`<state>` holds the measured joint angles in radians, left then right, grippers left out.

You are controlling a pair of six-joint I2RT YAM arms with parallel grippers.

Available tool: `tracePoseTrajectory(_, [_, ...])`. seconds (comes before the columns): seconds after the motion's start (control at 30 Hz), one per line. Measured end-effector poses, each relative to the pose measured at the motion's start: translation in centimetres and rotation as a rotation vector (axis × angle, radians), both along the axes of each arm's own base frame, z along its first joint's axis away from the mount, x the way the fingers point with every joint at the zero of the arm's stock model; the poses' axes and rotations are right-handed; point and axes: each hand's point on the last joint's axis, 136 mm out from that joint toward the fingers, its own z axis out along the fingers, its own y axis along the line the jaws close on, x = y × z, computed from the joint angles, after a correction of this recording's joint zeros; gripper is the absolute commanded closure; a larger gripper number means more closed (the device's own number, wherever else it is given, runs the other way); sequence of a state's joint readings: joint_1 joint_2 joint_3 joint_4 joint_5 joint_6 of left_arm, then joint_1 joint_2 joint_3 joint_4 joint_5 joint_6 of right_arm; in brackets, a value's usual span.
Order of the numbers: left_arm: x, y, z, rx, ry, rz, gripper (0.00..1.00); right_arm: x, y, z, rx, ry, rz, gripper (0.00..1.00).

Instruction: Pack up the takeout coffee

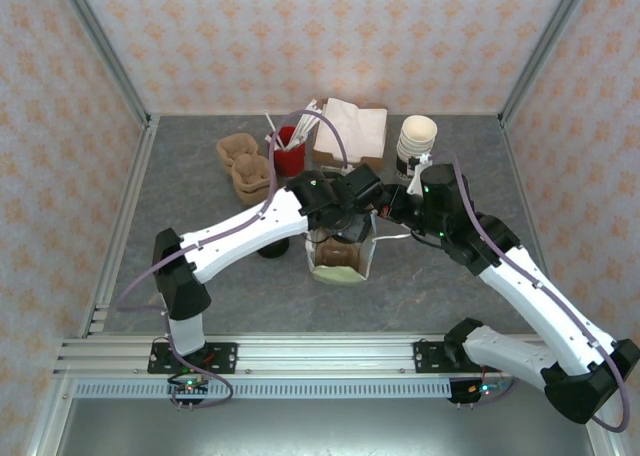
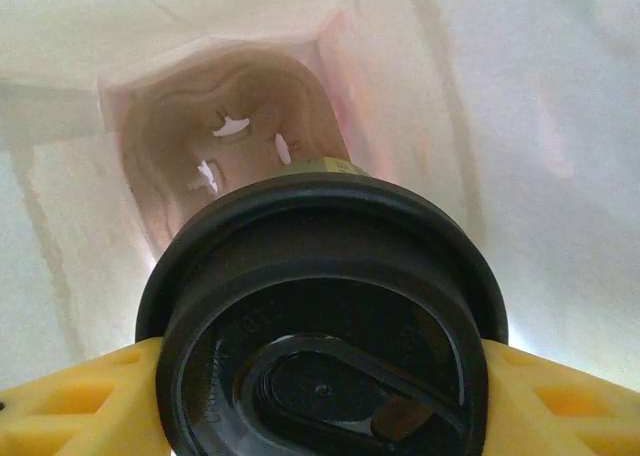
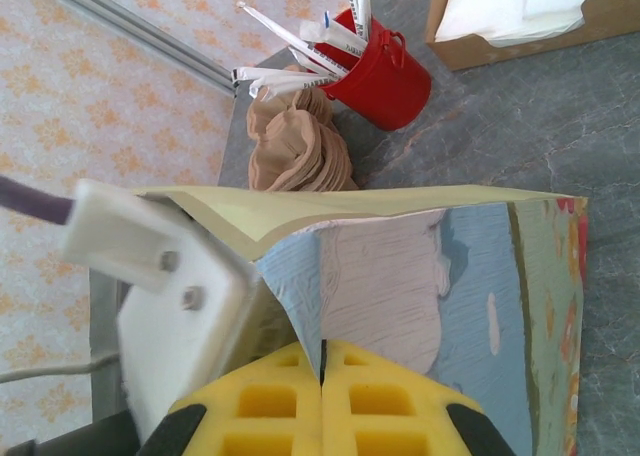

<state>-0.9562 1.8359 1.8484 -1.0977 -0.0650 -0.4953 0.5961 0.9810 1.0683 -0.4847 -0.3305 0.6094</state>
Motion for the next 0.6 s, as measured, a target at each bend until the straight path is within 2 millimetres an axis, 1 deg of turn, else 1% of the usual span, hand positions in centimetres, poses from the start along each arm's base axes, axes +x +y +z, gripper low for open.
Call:
tracePoseTrajectory(0.17, [1.1,0.4,-0.8,0.028,-0.01,0.024,0.38,0.3,-0.1,-0.2,0.008,0.008,0.004,1.0])
tracePoseTrajectory(0.27, [1.7,0.5,-0.9,0.039,-0.022,0.038,0.38,0.4,0.2,-0.4,0.006,0.012,0.02,1.0])
tracePoseTrajectory(0.4, [2.0,0.5,-1.0,0.046,-0.029,0.04,0.38,0.6,0.4,-0.7,0.003,0.018,0.036,1.0])
tracePoseTrajectory(0.5, [2.1,0.4,-1.0,0.046,-0.033,0.037,0.38,0.7,0.0,-1.0,0.004,0.026,0.032,1.0])
tracePoseTrajectory(0.6, [2.4,0.3,-0.9,0.039,-0.041,0.035,0.38,1.0,-0.8,-1.6,0.005,0.041,0.01,1.0])
